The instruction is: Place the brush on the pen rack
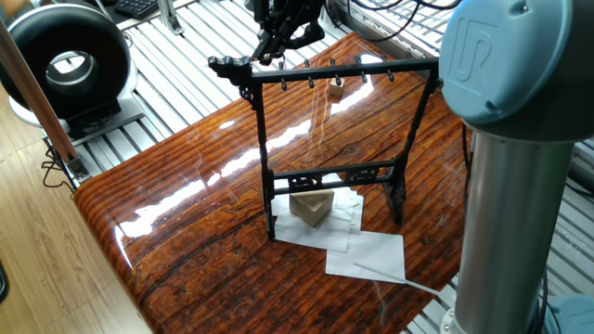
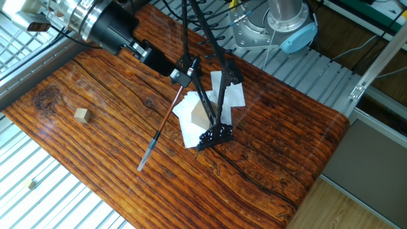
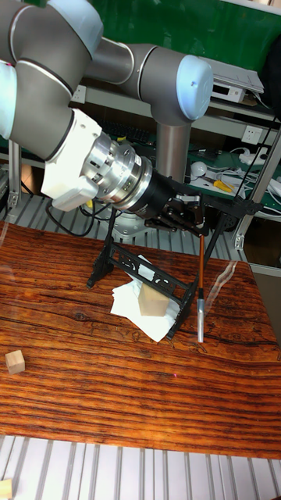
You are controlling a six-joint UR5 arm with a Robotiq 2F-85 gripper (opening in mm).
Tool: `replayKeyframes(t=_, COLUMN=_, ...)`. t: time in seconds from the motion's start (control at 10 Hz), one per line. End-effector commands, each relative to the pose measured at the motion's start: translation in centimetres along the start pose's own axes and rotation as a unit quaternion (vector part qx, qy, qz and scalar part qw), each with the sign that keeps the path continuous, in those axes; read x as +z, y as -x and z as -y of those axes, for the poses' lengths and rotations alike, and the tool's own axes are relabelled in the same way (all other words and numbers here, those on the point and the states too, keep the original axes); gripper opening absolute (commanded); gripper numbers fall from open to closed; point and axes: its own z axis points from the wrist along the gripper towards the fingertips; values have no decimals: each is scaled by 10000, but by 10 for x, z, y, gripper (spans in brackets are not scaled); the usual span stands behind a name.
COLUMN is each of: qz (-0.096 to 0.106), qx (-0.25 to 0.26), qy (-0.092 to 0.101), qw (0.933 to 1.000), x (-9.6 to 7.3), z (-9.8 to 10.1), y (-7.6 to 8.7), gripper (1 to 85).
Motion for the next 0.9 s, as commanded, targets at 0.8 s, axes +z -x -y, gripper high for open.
replayKeyframes(t=0.8, qz=74, qx=-10, qy=103, qw=9999, x=2, z=-8, y=11, gripper=10)
